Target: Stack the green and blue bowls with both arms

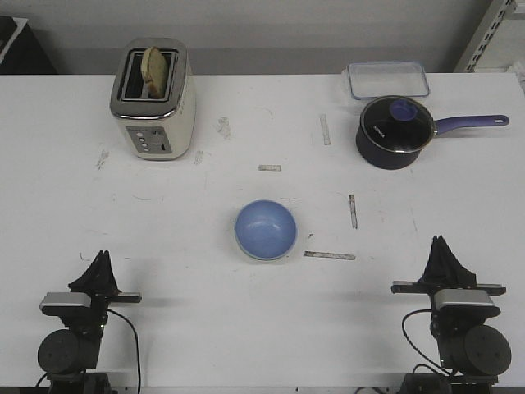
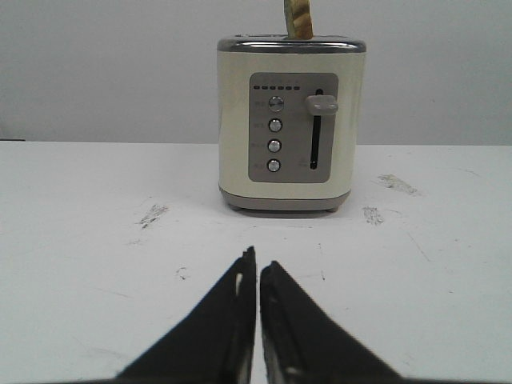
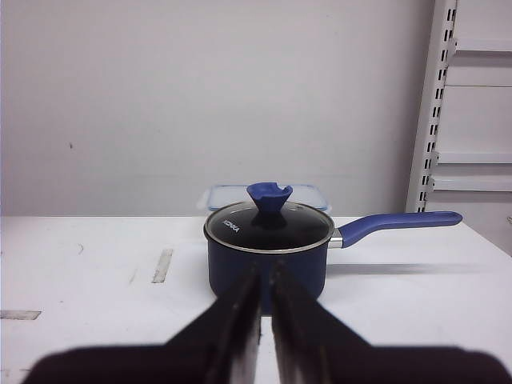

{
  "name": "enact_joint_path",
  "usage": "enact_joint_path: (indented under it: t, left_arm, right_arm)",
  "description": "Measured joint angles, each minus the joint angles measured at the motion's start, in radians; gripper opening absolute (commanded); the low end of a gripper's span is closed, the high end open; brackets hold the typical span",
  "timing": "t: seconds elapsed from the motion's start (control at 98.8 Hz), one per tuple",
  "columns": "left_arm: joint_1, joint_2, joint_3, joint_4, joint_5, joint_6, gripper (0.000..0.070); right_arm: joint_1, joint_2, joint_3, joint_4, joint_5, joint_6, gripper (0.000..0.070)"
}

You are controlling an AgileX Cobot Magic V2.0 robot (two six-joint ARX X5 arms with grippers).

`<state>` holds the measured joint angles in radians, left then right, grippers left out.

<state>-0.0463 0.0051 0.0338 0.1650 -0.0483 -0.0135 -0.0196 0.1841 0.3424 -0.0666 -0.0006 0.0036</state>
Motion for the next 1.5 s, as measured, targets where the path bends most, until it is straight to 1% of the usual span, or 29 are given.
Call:
enact_joint_path:
  t: [0.121, 0.182, 0.364, 0.455, 0.627, 0.678, 0.688, 0.708, 0.749, 1.498]
  left_arm:
    - [0.0, 0.0, 0.0, 0.0, 0.0, 0.0, 0.0002]
    - [0.0, 0.0, 0.0, 0.0, 0.0, 0.0, 0.0002]
    - [0.0, 0.0, 0.0, 0.0, 0.0, 0.0, 0.0002]
    - [0.0, 0.0, 0.0, 0.0, 0.0, 0.0, 0.0002]
    - [0.0, 0.0, 0.0, 0.0, -0.001, 0.0, 0.0002]
    - [0.0, 0.0, 0.0, 0.0, -0.001, 0.0, 0.0002]
    - [0.0, 0.0, 0.0, 0.0, -0.001, 0.0, 0.0002]
    - [0.0, 0.0, 0.0, 0.0, -0.001, 0.0, 0.0002]
    - [0.0, 0.0, 0.0, 0.0, -0.001, 0.0, 0.0002]
    - [0.0, 0.0, 0.0, 0.0, -0.001, 0.0, 0.0002]
  right_arm:
    - [0.0, -0.008, -0.011, -0.001, -0.006, 0.0, 0.0009]
    - [0.001, -0.022, -0.042, 0.017, -0.003, 0.0, 0.0009]
    - [0.001, -0.083, -0.151, 0.002, -0.016, 0.0, 0.0009]
    - [0.001, -0.124, -0.183, 0.004, -0.032, 0.0, 0.0009]
    - [0.001, -0.181, -0.231, 0.009, -0.033, 0.0, 0.0009]
    - [0.001, -0.181, -0.245, 0.029, -0.033, 0.0, 0.0009]
    - [0.015, -0.181, -0.317, 0.128, -0.028, 0.0, 0.0009]
    - [0.018, -0.181, -0.327, 0.139, -0.026, 0.001, 0.0009]
    - [0.022, -0.181, -0.328, 0.125, -0.026, 0.001, 0.0009]
    - [0.032, -0.182, -0.328, 0.138, -0.024, 0.0, 0.0009]
